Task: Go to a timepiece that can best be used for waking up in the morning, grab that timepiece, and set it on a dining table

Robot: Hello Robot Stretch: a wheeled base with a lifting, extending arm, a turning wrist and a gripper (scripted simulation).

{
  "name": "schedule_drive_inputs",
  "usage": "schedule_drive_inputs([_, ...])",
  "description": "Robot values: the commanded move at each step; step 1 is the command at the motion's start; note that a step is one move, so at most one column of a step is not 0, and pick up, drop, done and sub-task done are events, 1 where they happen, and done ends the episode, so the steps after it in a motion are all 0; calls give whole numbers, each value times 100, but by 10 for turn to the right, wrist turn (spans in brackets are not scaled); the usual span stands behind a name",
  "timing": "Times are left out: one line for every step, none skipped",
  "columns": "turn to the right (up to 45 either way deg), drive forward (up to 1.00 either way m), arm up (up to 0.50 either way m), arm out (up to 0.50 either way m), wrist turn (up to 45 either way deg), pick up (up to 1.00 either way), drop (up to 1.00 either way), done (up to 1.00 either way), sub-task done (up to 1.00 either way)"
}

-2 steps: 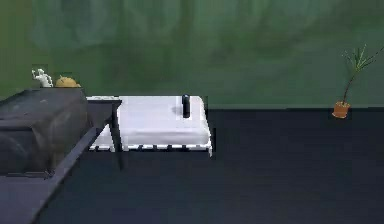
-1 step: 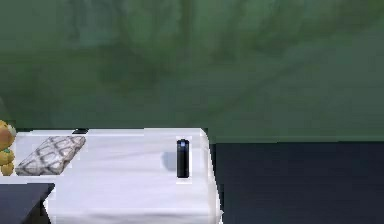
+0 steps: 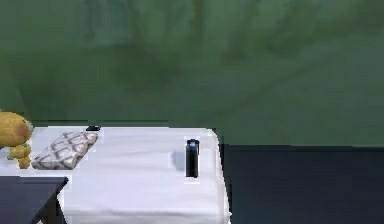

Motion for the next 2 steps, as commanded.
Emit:
schedule_drive_inputs([0,30,0,0,0,0,0,0,0])
schedule_drive_inputs([-450,0,0,0,0,0,0,0,0])
